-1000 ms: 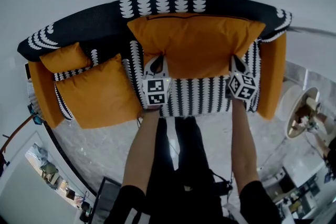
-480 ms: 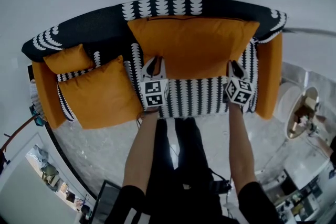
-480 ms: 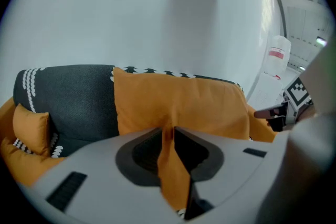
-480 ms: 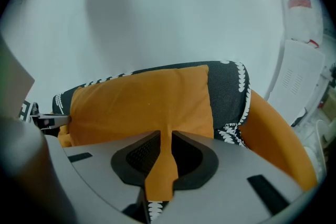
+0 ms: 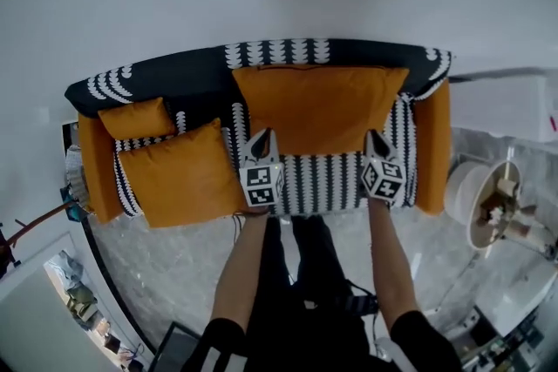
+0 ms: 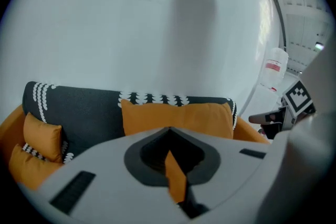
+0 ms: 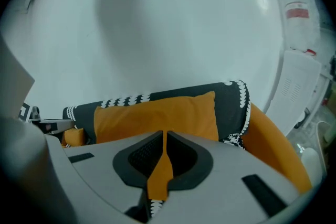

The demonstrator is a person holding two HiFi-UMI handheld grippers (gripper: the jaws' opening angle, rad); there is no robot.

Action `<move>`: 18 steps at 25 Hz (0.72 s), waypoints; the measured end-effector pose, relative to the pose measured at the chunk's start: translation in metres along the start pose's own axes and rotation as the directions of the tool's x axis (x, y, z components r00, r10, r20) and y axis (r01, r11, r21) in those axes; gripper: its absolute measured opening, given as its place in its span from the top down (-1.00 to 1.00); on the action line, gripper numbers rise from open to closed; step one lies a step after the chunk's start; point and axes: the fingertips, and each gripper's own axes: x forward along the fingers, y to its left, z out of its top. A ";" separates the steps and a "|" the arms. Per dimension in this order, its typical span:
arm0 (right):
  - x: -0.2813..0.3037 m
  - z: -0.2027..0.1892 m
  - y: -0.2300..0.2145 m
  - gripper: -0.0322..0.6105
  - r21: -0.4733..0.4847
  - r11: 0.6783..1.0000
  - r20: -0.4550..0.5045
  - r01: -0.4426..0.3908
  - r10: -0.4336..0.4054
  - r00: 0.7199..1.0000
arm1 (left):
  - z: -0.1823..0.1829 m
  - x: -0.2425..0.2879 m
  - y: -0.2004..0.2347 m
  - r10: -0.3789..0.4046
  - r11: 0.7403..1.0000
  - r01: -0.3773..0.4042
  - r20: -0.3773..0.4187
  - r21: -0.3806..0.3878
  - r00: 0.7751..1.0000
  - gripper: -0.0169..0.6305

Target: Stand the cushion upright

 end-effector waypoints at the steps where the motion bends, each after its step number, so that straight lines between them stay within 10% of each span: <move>1: -0.005 0.005 0.004 0.86 0.004 1.000 0.007 -0.002 0.002 1.000 | 0.006 -0.007 -0.005 -0.009 1.000 0.009 0.009 0.001 1.000 0.96; 18: -0.081 0.041 0.138 0.91 -0.126 0.957 0.053 -0.263 0.271 0.961 | 0.052 -0.146 -0.011 0.087 0.993 -0.078 0.112 -0.083 0.990 0.96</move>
